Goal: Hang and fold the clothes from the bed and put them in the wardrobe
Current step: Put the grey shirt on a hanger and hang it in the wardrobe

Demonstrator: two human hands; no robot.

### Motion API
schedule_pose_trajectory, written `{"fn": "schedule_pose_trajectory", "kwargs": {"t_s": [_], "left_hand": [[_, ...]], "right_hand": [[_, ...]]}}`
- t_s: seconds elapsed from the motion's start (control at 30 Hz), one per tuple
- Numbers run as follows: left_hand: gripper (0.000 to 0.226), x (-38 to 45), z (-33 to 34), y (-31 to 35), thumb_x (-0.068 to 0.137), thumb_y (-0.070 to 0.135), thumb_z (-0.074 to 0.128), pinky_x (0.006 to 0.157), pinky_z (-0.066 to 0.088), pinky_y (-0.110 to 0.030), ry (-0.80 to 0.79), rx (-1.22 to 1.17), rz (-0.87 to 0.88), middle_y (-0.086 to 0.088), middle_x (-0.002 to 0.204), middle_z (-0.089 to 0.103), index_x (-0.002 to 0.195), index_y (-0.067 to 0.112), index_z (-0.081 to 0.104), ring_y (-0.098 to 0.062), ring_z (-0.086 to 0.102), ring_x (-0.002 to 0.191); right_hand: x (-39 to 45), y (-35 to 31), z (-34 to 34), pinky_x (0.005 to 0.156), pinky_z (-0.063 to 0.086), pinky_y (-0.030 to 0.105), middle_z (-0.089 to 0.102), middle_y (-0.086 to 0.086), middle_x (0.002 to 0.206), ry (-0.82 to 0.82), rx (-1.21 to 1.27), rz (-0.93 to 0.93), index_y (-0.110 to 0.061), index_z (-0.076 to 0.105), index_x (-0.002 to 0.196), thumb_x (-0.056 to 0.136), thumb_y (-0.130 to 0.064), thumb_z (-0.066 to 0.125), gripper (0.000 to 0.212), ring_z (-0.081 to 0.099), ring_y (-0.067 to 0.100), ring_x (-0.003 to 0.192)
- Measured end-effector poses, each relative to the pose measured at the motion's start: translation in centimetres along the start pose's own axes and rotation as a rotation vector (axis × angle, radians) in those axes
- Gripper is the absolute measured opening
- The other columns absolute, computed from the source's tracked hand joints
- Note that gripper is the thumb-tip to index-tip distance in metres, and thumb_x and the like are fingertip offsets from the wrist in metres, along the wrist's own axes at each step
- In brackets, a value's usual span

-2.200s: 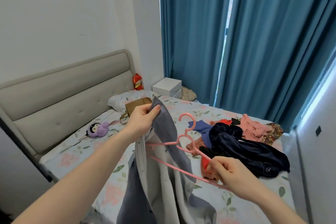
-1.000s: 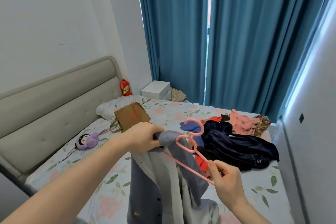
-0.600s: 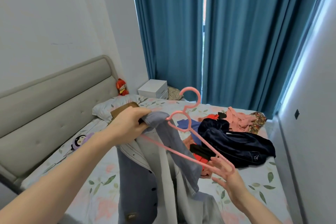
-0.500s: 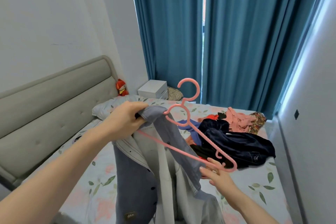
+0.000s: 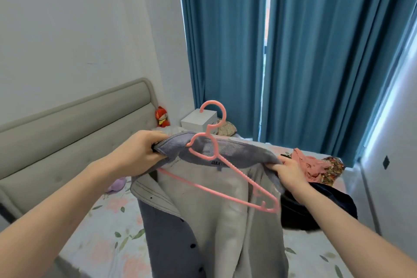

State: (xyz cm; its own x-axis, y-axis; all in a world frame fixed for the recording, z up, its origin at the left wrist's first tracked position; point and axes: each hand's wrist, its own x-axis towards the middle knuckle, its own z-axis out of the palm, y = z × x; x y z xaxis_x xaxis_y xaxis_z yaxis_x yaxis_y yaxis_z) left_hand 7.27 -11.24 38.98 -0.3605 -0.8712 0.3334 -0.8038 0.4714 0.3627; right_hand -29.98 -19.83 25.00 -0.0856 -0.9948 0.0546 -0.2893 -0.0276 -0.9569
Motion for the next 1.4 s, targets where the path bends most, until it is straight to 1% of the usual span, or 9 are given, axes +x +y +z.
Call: {"fn": "schedule_pose_trajectory", "kwargs": {"t_s": [0.17,0.3,0.47,0.63,0.8,0.97,1.1,1.27,1.4], "left_hand": [[0.044,-0.1,0.9,-1.4,0.082,0.019,0.074,0.058,0.032,-0.018,-0.038,0.196,-0.049,0.040,0.081,0.054,0.073,0.058,0.057,0.009,0.052,0.072],[0.013,0.4,2.3,-2.3,0.085,0.021,0.072,0.059,0.035,-0.025,0.071,0.318,-0.120,0.023,0.080,0.062,0.093,0.031,0.073,-0.011,0.054,0.074],[0.012,2.0,3.5,-2.6,0.085,0.017,0.063,0.062,0.041,-0.035,0.156,0.302,-0.283,-0.004,0.091,0.073,0.081,0.028,0.062,-0.031,0.056,0.078],[0.006,3.3,3.9,-2.4,0.089,0.018,0.059,0.066,0.046,-0.039,0.308,0.234,-0.385,-0.006,0.089,0.072,0.092,0.020,0.064,-0.036,0.058,0.084],[0.005,3.7,3.7,-1.4,0.086,0.016,0.064,0.060,0.032,-0.037,0.438,0.278,-0.383,-0.009,0.084,0.069,0.087,0.018,0.060,-0.028,0.044,0.071],[0.011,3.6,4.2,-1.4,0.081,0.016,0.070,0.060,0.028,-0.035,0.527,0.359,-0.366,-0.008,0.081,0.071,0.089,0.020,0.064,-0.040,0.063,0.078],[0.009,3.7,4.7,-2.0,0.083,0.015,0.068,0.058,0.029,-0.036,0.565,0.377,-0.422,-0.012,0.080,0.071,0.090,0.018,0.062,-0.042,0.063,0.077],[0.006,4.3,6.0,-1.1,0.089,0.017,0.060,0.063,0.032,-0.036,0.514,0.296,-0.430,-0.010,0.087,0.070,0.090,0.020,0.055,-0.038,0.060,0.081],[0.022,4.4,7.0,1.0,0.086,0.017,0.066,0.059,0.030,-0.032,0.491,0.277,-0.308,-0.002,0.078,0.069,0.085,0.029,0.047,-0.024,0.054,0.067]], "right_hand": [[2.4,-7.7,-2.1,0.069,0.046,0.032,0.066,-0.001,0.066,0.041,-0.017,-0.114,-0.011,0.069,0.069,0.079,-0.005,0.074,0.013,0.057,0.016,0.070],[0.7,-14.2,-2.8,0.078,0.058,0.036,0.077,0.010,0.084,0.032,0.071,-0.234,-0.013,0.075,0.082,0.078,0.000,0.067,0.016,0.067,0.016,0.074],[-5.4,-19.8,-1.3,0.070,0.053,0.031,0.074,0.008,0.079,-0.202,0.215,-0.410,-0.011,0.070,0.086,0.084,0.006,0.064,0.018,0.065,0.015,0.071],[-10.8,-17.1,2.1,0.061,0.044,0.031,0.062,-0.006,0.070,-0.465,-0.129,-0.550,-0.022,0.058,0.087,0.085,-0.012,0.063,0.010,0.050,0.006,0.062],[-10.9,-12.3,2.7,0.055,0.061,0.042,0.066,0.004,0.078,-0.570,-0.363,-0.334,-0.027,0.049,0.093,0.092,-0.024,0.055,0.007,0.067,0.020,0.058],[-9.0,-10.5,1.3,0.046,0.049,0.029,0.058,-0.005,0.069,-0.513,-0.311,-0.201,-0.027,0.052,0.088,0.090,-0.026,0.063,0.012,0.056,0.015,0.052],[-7.8,-9.1,0.6,0.061,0.046,0.030,0.060,-0.010,0.070,-0.469,-0.248,-0.132,-0.027,0.055,0.089,0.086,-0.030,0.064,0.010,0.054,0.011,0.061],[-9.5,-8.9,4.9,0.103,0.047,0.053,0.068,0.011,0.101,-0.475,0.003,-0.210,-0.016,0.057,0.104,0.082,-0.040,0.062,0.034,0.064,0.016,0.094],[-11.6,-9.1,9.1,0.068,0.055,0.041,0.056,-0.002,0.084,-0.523,0.058,-0.175,-0.019,0.044,0.102,0.098,-0.028,0.055,0.015,0.055,0.012,0.065]]}}
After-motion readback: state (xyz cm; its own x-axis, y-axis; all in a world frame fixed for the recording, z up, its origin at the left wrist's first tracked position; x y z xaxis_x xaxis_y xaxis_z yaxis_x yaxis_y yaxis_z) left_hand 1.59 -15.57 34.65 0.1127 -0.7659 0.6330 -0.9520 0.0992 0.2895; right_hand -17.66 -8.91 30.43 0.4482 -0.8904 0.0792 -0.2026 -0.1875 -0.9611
